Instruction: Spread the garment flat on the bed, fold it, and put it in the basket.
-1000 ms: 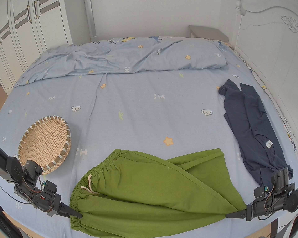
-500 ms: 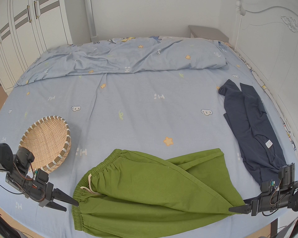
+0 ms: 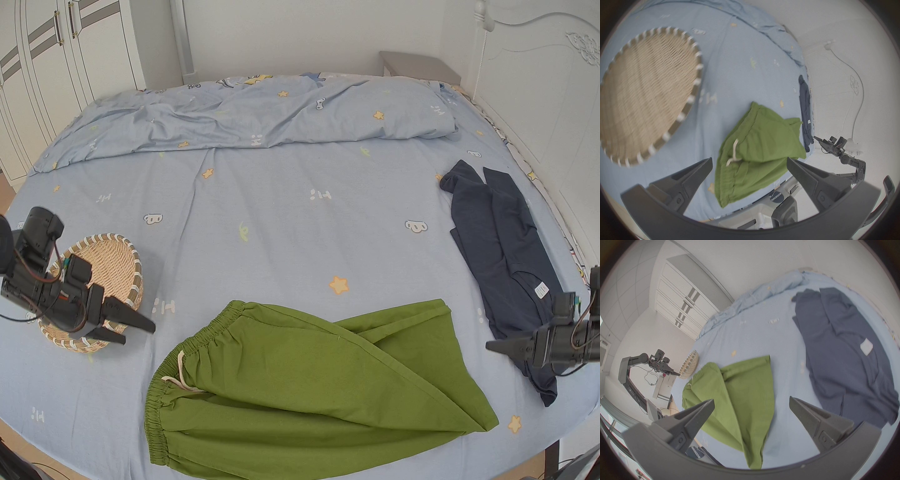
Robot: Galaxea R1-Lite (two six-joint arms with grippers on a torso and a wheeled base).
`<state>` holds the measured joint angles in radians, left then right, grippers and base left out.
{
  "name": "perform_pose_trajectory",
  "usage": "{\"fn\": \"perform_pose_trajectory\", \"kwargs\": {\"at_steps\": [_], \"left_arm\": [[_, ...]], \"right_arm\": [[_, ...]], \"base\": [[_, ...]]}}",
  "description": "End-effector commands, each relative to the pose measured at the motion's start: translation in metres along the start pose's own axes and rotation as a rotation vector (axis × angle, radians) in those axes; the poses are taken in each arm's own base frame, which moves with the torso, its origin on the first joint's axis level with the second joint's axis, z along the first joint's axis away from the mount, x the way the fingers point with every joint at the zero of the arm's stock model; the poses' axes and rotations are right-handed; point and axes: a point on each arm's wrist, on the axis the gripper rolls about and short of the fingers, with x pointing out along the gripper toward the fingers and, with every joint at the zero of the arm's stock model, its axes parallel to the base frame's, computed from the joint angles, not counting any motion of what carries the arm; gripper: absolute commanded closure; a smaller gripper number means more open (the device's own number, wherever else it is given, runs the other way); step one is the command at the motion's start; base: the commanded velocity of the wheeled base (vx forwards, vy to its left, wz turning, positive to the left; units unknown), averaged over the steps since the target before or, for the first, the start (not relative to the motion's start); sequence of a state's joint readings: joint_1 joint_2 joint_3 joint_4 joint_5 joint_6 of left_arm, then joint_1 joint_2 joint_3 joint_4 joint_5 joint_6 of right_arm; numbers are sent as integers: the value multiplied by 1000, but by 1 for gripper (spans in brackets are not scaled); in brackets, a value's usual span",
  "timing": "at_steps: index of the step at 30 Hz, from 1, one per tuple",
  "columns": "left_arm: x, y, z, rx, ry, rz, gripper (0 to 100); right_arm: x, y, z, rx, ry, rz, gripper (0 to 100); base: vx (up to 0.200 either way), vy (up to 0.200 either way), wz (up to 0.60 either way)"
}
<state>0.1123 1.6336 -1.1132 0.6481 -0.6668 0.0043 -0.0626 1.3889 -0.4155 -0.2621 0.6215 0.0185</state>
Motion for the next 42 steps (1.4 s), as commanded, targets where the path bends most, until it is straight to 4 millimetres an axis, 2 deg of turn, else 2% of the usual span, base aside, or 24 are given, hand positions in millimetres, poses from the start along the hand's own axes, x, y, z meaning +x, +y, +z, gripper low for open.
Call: {"fn": "perform_pose_trajectory", "kwargs": {"at_steps": [1,3,4,5,7,8,10,14,16,20,21,30,35,36,42], "left_arm": [[48,-24,53,73,39,-59,0],[58,-30,61,92,48,-71,0],[71,-32,70,103,62,-78,0],[73,-32,70,104,63,-79,0],[91,-28,83,101,81,-78,0],[91,-27,84,101,81,-78,0],[110,-17,89,87,105,-62,0],[121,-12,95,83,111,-51,0],[134,-5,101,75,120,-50,0],[149,-8,105,84,138,-58,0],[159,-7,106,77,149,-60,0],[179,-10,108,80,174,-66,0],[183,-9,108,74,184,-64,0],[182,-9,108,75,183,-64,100],[177,-8,109,56,175,-63,100]], "right_arm": [[-15,21,50,-98,-111,28,0],[-16,22,55,-106,-119,31,0],[-16,24,57,-114,-125,41,0],[-16,24,57,-113,-124,41,0],[-15,25,54,-114,-116,42,0],[-15,25,54,-115,-115,44,0],[-14,26,53,-112,-108,45,0],[-15,25,52,-110,-107,44,0],[-14,26,52,-113,-105,49,0],[-13,29,51,-116,-98,59,0],[-12,30,49,-116,-91,65,0],[-10,30,48,-116,-83,71,0],[-10,31,47,-117,-81,73,0],[-10,31,47,-117,-81,73,0],[-9,30,47,-115,-78,73,0]], "base": [[0,0,0],[0,0,0],[0,0,0],[0,0,0],[0,0,0],[0,0,0],[0,0,0],[0,0,0],[0,0,0],[0,0,0],[0,0,0],[0,0,0],[0,0,0],[0,0,0],[0,0,0]]}}
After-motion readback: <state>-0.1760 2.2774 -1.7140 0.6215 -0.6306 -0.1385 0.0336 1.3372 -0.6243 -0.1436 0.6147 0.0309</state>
